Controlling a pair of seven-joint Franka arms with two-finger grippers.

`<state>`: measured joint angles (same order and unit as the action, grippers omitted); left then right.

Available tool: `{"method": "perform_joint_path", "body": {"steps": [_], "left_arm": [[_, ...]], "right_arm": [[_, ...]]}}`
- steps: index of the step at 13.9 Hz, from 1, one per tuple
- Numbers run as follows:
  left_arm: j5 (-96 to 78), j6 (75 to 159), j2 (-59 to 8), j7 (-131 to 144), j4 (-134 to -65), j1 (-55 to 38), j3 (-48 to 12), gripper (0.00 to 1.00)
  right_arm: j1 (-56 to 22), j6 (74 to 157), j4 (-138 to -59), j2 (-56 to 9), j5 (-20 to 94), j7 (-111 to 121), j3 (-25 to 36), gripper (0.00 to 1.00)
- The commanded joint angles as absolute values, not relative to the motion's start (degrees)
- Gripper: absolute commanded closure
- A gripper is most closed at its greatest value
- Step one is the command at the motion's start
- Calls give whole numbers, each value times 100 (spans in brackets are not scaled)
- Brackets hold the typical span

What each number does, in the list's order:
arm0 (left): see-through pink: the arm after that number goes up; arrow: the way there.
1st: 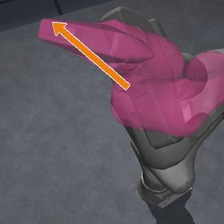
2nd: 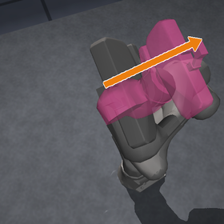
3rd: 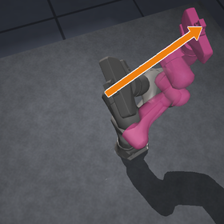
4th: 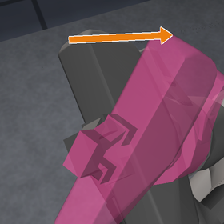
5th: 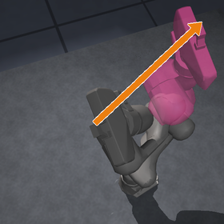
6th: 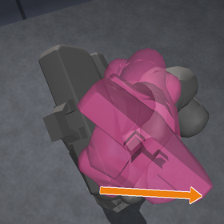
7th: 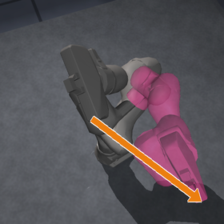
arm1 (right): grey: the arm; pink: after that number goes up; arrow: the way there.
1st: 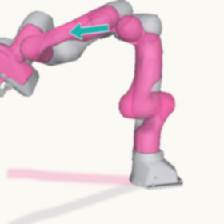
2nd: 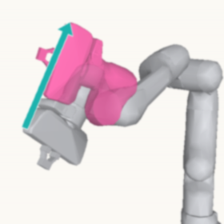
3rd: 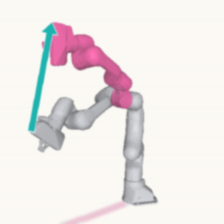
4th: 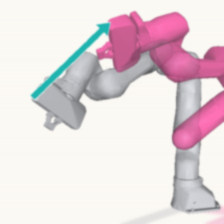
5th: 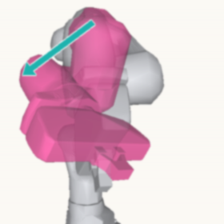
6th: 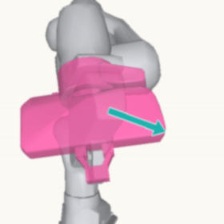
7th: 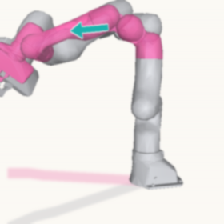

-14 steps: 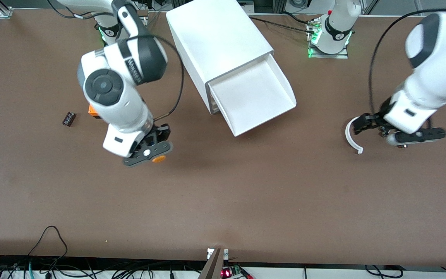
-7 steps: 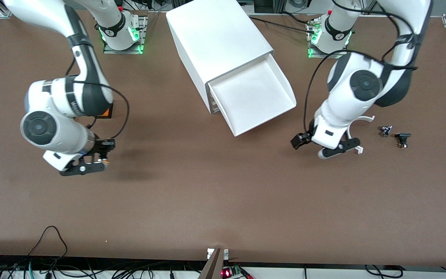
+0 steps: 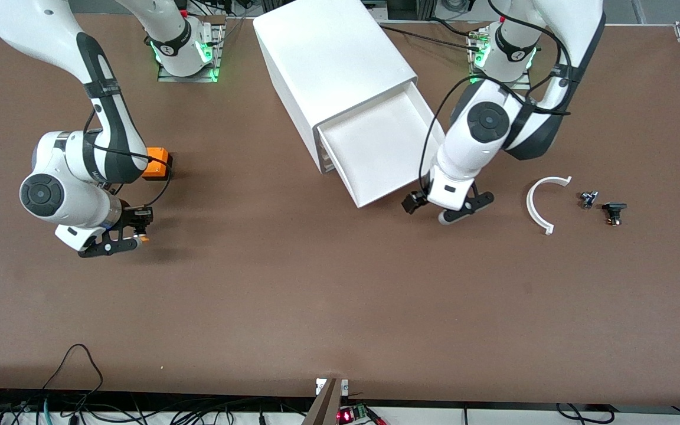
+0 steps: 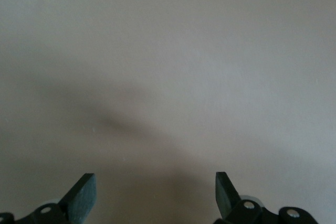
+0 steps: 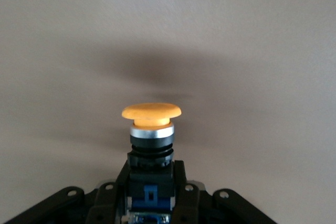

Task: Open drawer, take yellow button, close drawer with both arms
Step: 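Push the drawer shut with the left gripper while the right gripper lowers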

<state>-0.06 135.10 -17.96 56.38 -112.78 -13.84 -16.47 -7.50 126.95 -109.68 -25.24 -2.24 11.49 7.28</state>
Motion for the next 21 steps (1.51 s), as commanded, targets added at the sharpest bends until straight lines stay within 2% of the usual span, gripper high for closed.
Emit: {"method": "perform_joint_path", "body": {"steps": [1, 6, 7, 8, 9, 10, 13, 15, 21], "left_arm": [[-44, 13553, -1381, 5713, -11802, -1362, -1827, 0], [-44, 13518, -1046, 5643, -12321, -1301, -2556, 0], [-44, 13509, -1028, 5625, -12383, -1301, -2714, 0], [-44, 13500, -985, 5625, -12453, -1301, -2907, 0], [-44, 13439, -932, 5616, -12550, -1301, -3048, 0], [-44, 13421, -940, 5616, -12594, -1301, -3189, 0], [-44, 13421, -932, 5599, -12665, -1301, -3427, 0], [-44, 13421, -897, 5607, -12665, -1301, -3428, 0], [-44, 13307, -817, 5607, -12674, -1205, -3665, 0]], "right_arm": [[-370, 13383, -11785, -2057, -264, 2036, 598, 80], [-237, 14219, -12365, -2118, -264, 2496, 598, 71], [-237, 14282, -12401, -2127, -264, 2505, 598, 66], [-237, 14265, -12401, -2118, -264, 2505, 589, 55], [-237, 14239, -12384, -2083, -264, 2496, 545, 23], [-237, 14186, -12323, -2048, -246, 2461, 493, 0], [-237, 13337, -11824, -1960, -150, 2330, 396, 0], [-237, 12686, -11262, -1960, 122, 1971, 230, 0], [-246, 10814, -9478, -1802, -26, 355, -412, 0]]}}
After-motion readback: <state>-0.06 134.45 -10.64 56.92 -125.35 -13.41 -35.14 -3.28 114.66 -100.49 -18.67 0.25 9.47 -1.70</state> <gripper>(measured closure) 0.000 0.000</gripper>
